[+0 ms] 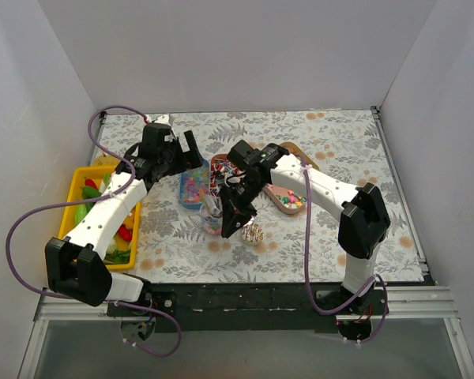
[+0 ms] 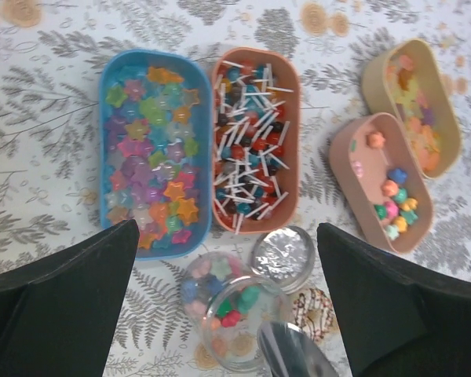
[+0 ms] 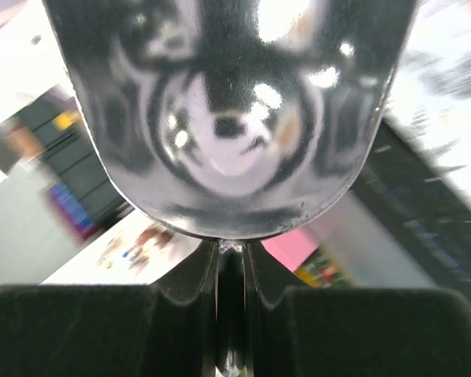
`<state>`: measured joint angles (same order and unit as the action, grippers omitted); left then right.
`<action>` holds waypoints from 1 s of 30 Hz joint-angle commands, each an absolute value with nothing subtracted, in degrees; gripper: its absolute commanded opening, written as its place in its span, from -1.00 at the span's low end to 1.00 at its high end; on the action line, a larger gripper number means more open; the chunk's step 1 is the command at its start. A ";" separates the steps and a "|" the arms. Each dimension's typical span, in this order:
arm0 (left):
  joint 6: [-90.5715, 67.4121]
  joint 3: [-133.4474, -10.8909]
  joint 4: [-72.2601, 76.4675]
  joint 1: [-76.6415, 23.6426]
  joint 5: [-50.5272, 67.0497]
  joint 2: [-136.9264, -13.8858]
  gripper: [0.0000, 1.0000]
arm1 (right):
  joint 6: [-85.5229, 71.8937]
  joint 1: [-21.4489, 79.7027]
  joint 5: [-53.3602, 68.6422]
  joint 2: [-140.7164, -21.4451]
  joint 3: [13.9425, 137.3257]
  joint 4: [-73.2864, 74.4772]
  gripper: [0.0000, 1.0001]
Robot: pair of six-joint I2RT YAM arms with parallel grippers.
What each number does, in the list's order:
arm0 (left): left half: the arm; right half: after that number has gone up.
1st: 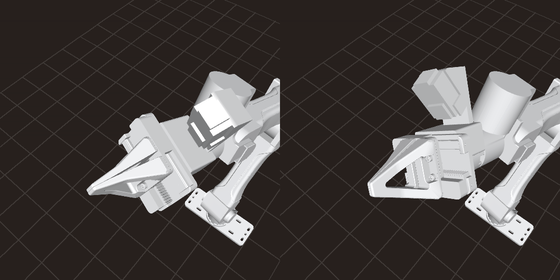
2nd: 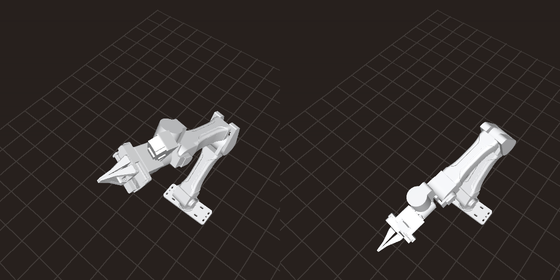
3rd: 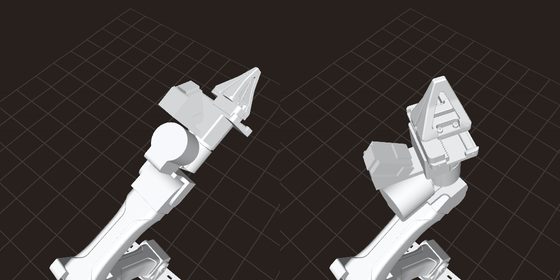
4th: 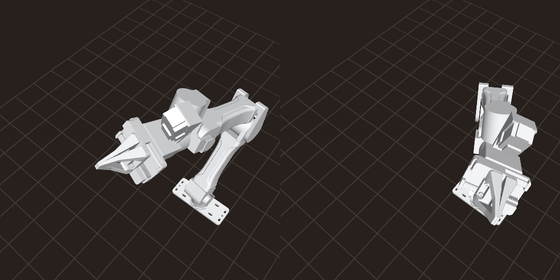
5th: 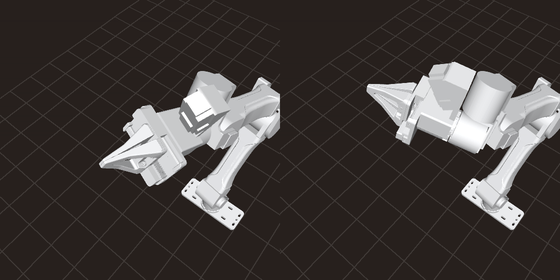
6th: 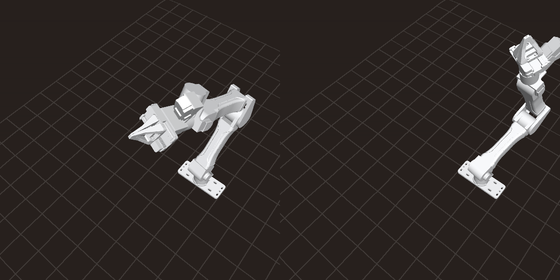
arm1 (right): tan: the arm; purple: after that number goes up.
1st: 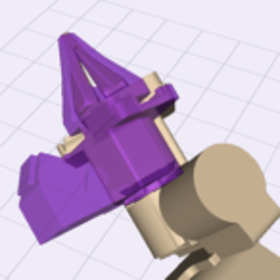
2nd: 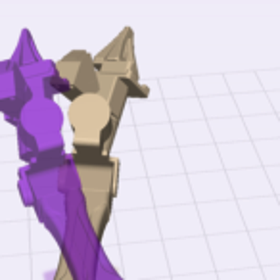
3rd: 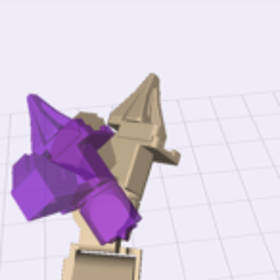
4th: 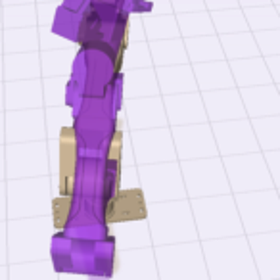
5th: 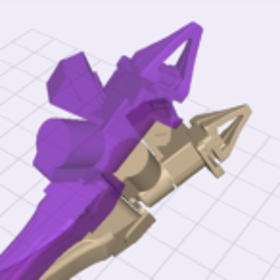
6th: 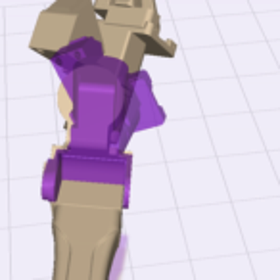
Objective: Pack the candies
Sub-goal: Place the fake candies in the packing bottle, then scoop the fake candies from the storage box.
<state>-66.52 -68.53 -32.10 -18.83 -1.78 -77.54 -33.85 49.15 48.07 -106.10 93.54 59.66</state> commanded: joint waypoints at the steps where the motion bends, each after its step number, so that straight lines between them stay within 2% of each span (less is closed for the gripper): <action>1: -64.07 -72.68 -33.22 -18.63 9.65 -77.26 0.96 | -23.22 49.39 29.31 -103.71 101.41 68.46 -0.97; 6: -63.54 -71.99 -32.17 -18.63 22.30 -78.05 0.96 | -18.11 51.50 11.03 -101.43 101.78 68.82 -0.97; 10: -64.77 -70.67 -27.88 -18.54 34.15 -78.75 0.96 | -16.79 53.87 4.84 -99.67 100.46 68.12 -0.97; 15: -66.09 -69.35 -25.14 -18.63 42.27 -79.98 0.93 | -16.26 55.11 -1.91 -97.65 100.02 67.33 -0.97; 25: -68.64 -67.59 -22.95 -18.54 47.89 -82.09 0.46 | -18.98 55.11 -4.22 -90.71 95.72 61.71 -0.97; 30: -70.84 -67.50 -20.83 -18.55 50.36 -83.67 0.06 | -19.69 55.11 -3.61 -88.77 94.22 60.12 -0.97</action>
